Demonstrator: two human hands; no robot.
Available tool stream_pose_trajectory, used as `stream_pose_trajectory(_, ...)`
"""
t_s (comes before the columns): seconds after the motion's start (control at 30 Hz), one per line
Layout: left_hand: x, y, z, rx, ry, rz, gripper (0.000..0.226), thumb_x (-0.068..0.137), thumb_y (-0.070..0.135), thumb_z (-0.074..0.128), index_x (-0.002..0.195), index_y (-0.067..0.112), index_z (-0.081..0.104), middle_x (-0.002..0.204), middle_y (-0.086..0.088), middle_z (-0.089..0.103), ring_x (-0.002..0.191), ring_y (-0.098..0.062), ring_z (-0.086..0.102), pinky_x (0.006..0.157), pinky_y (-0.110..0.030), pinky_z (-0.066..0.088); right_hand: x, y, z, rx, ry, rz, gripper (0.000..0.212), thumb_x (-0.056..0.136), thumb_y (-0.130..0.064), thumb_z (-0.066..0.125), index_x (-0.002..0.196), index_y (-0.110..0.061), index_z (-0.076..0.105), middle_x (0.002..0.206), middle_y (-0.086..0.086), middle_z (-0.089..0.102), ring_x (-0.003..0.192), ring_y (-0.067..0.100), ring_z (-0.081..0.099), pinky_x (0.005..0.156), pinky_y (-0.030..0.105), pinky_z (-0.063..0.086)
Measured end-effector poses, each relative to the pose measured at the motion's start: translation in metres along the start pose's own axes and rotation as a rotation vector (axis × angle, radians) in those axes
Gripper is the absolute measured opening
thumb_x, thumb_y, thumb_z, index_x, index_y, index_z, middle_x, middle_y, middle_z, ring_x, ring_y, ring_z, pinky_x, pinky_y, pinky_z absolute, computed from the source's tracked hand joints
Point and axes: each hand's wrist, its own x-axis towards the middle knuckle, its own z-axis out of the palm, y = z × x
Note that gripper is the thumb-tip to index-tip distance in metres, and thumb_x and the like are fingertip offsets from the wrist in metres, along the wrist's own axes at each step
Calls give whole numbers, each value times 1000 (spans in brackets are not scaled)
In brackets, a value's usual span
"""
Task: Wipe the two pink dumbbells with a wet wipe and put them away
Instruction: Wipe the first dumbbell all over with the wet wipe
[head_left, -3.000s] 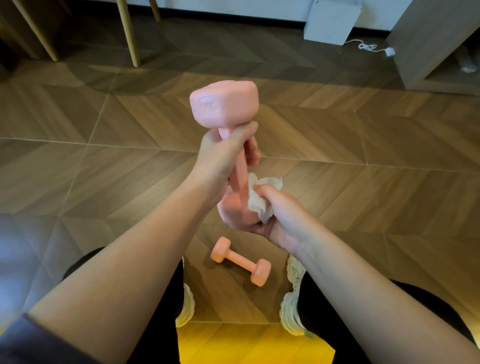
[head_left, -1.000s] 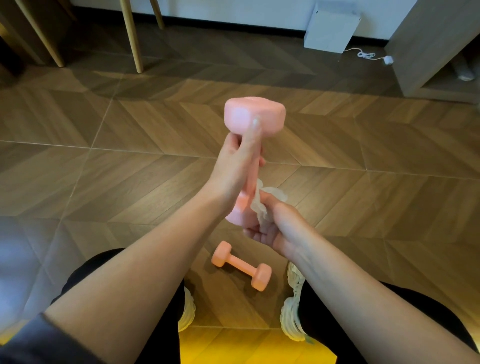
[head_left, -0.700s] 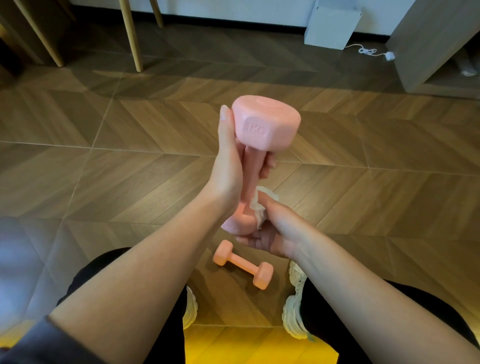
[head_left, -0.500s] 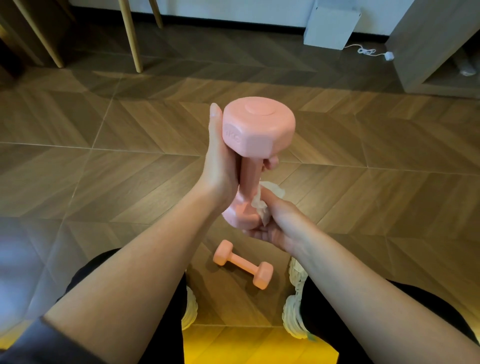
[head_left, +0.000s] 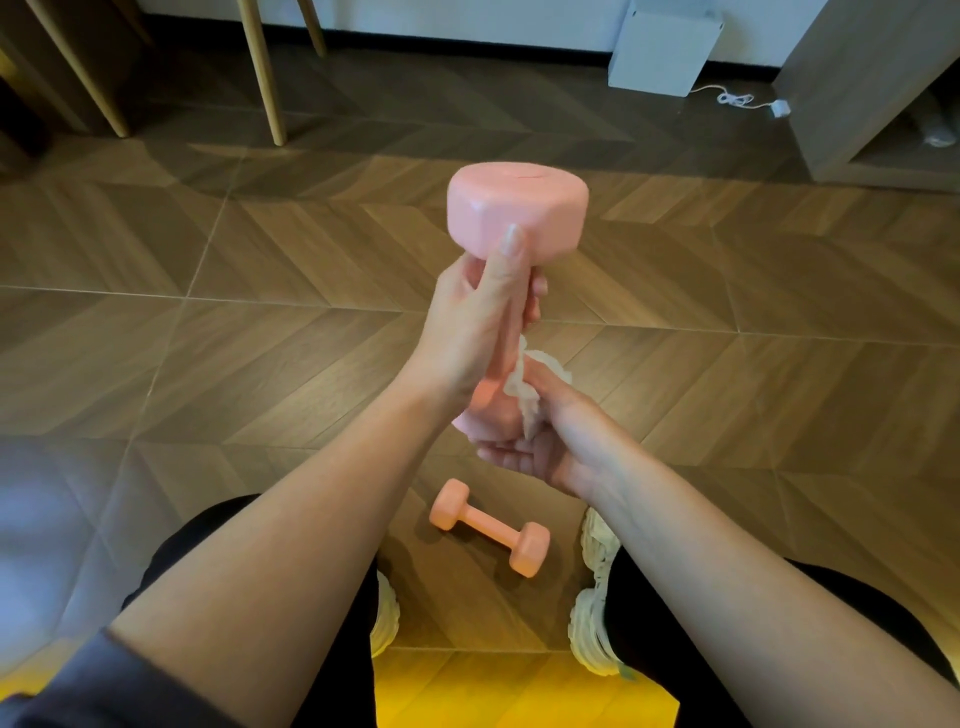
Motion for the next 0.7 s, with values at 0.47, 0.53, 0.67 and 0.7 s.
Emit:
stream_pose_trajectory(0.47, -1, -2, 2, 208, -109, -84, 71, 73, 76, 45, 97, 9, 53, 87, -2, 54, 74, -11, 51, 71, -25, 44, -7, 1, 0, -94, 69, 7, 32, 96, -45, 57, 90, -14, 65, 76, 10, 71, 68, 24, 69, 63, 35, 60)
stream_pose_trajectory(0.53, -1, -6, 4, 195, -36, -79, 54, 79, 63, 52, 104, 16, 52, 91, 7, 56, 77, -1, 54, 70, -17, 46, -6, 1, 1, -104, 90, 16, 34, 97, -46, 55, 94, -13, 63, 88, 15, 73, 77, 28, 71, 66, 36, 61)
stream_pose_trajectory(0.67, -3, -7, 7, 147, 103, -44, 54, 73, 68, 58, 87, 15, 57, 74, 4, 57, 66, -4, 53, 63, -18, 45, -4, -1, 3, -118, 119, -18, 25, 101, -41, 49, 88, -20, 54, 97, 16, 70, 95, 35, 71, 85, 46, 59)
stream_pose_trajectory(0.7, -3, -7, 7, 140, 124, -39, 58, 68, 71, 56, 80, 14, 56, 70, 2, 54, 63, -7, 51, 62, -22, 45, -4, -1, 3, -115, 114, -18, 25, 102, -40, 49, 88, -20, 54, 96, 16, 70, 96, 35, 72, 87, 46, 58)
